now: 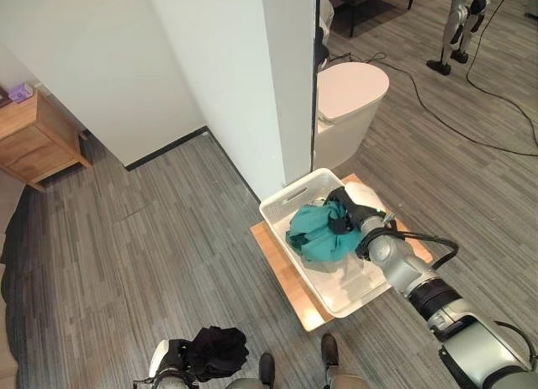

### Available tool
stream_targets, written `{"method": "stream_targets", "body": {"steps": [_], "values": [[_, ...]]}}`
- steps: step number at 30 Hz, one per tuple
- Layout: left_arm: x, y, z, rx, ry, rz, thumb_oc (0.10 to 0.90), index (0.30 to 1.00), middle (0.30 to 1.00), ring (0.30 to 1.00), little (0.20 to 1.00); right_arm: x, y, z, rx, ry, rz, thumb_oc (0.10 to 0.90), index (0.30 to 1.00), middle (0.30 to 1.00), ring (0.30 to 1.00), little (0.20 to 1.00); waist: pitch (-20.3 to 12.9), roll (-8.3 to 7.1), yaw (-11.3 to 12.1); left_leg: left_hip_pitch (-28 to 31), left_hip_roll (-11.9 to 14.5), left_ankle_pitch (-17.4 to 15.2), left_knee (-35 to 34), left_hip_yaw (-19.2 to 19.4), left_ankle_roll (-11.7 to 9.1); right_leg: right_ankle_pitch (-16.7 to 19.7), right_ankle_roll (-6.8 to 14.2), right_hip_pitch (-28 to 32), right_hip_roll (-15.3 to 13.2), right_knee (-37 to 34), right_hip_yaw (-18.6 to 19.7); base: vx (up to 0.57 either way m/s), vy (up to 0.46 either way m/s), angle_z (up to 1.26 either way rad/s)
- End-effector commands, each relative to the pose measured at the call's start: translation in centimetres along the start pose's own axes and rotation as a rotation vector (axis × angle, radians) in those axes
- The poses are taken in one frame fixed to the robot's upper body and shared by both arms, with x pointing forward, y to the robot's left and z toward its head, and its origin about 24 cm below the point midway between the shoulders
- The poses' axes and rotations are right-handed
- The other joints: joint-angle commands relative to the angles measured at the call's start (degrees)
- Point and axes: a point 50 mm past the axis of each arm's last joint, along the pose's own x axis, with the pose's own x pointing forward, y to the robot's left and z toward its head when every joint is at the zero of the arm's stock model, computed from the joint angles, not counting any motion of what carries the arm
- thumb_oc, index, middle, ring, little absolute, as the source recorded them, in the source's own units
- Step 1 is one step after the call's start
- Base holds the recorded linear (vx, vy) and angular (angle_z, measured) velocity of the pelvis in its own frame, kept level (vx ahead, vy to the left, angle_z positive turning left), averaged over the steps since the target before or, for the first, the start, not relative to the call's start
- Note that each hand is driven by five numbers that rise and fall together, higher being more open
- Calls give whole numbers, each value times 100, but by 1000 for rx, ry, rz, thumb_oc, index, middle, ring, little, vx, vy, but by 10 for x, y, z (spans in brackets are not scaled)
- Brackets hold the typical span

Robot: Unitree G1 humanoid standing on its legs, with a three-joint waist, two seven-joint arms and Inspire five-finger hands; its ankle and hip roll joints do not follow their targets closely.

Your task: Pick up bed clothes into laundry basket.

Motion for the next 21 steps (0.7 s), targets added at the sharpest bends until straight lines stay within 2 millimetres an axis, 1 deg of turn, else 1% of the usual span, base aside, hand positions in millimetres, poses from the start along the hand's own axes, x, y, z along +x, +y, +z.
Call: {"method": "stream_targets", "body": {"steps": [1,2,3,4,5,6,7,8,9,10,11,12,13,15,16,17,18,20,21], "values": [[12,31,13,118,-66,124,400,300,300,300,300,18,-39,42,-64,-137,-148,800,900,900,900,900,-132,-281,53,-476,-2,29,-1,32,-138,-927,396,318,-590,374,-158,-5,-17,7],[12,32,13,118,-66,125,400,300,300,300,300,18,-39,42,-64,-137,-148,800,900,900,900,900,-129,-282,51,-475,-3,29,-1,31,-138,-926,396,320,-590,373,-158,4,-26,6],[13,34,14,120,-60,140,400,300,300,300,300,20,-46,50,-71,-162,-177,800,900,900,900,900,-144,-340,70,-457,6,17,-1,12,-142,-938,391,352,-577,366,-172,4,-20,4],[14,38,12,115,-46,155,400,300,300,300,300,19,-62,60,-61,-206,-226,800,900,900,900,900,-162,-404,79,-430,21,4,-1,13,-143,-953,387,386,-571,370,-190,4,-20,3],[14,38,12,115,-47,155,400,300,300,300,300,19,-62,60,-60,-205,-227,800,900,900,900,900,-157,-404,79,-427,21,3,-1,13,-143,-954,387,390,-572,371,-191,2,-10,6],[14,39,10,110,-33,162,400,300,300,300,300,17,-71,66,-49,-238,-259,800,900,900,900,900,-173,-443,78,-413,30,-3,-1,17,-144,-960,389,412,-570,369,-199,23,-16,5],[14,43,7,100,-13,178,400,300,300,300,300,10,-94,80,-24,-314,-343,800,900,900,900,900,-221,-522,66,-371,44,-32,-1,27,-142,-967,391,455,-565,366,-210,24,-15,6],[14,43,7,102,-13,177,400,300,300,300,300,9,-94,79,-23,-312,-343,800,900,900,900,900,-216,-523,72,-363,43,-33,-1,26,-142,-969,392,464,-566,364,-211,26,-16,6],[14,45,3,92,3,184,400,300,300,300,300,3,-112,86,-6,-357,-400,800,900,900,900,900,-239,-569,64,-339,52,-51,-1,22,-138,-973,392,489,-566,363,-219,14,-15,6],[14,47,-1,83,18,190,400,300,300,300,300,-5,-124,91,9,-399,-446,800,900,900,900,900,-262,-605,54,-314,59,-70,-1,32,-135,-976,393,511,-569,360,-228,33,-18,3],[13,52,-8,65,47,202,400,300,300,300,300,-22,-145,96,34,-471,-533,800,900,900,900,900,-313,-649,20,-278,73,-101,-1,48,-136,-981,401,558,-570,350,-230,0,0,0],[13,52,-8,67,47,202,400,300,300,300,300,-22,-145,95,35,-469,-533,800,900,900,900,900,-315,-653,28,-273,72,-102,-1,47,-136,-982,401,565,-571,348,-231,31,1,0],[13,60,-17,45,85,222,400,300,300,300,300,-42,-167,94,51,-529,-628,800,900,900,900,900,-354,-687,-24,-230,86,-136,-1,69,-136,-982,406,594,-569,333,-217,0,0,0],[12,68,-26,23,123,245,400,300,300,300,300,-63,-184,79,77,-538,-704,800,900,900,900,900,-406,-726,-91,-184,104,-160,-1,99,-141,-982,419,634,-568,314,-198,10,-1,-2],[12,69,-26,26,122,245,400,300,300,300,300,-64,-184,77,78,-535,-704,800,900,900,900,900,-409,-731,-75,-179,104,-161,-1,98,-141,-983,419,640,-569,313,-199,13,4,-3],[12,71,-29,17,131,250,400,300,300,300,300,-72,-189,71,82,-537,-733,800,900,900,900,900,-428,-746,-104,-159,108,-176,-1,116,-140,-984,422,652,-570,308,-187,20,13,-10],[11,75,-33,-6,150,261,400,300,300,300,300,-89,-198,57,96,-533,-789,800,900,900,900,900,-460,-753,-198,-127,117,-195,-1,156,-143,-981,438,667,-564,296,-172,26,16,-12],[11,78,-36,-18,163,268,400,300,300,300,300,-103,-200,41,168,-521,-827,800,900,900,900,900,-496,-766,-272,-111,122,-209,-1,179,-144,-975,454,671,-557,286,-146,0,0,0],[10,79,-37,-21,166,268,400,300,300,300,300,-111,-198,27,225,-503,-841,800,900,900,900,900,-534,-783,-326,-90,142,-227,-1,207,-143,-972,467,674,-557,289,-116,4,20,-9]]}}
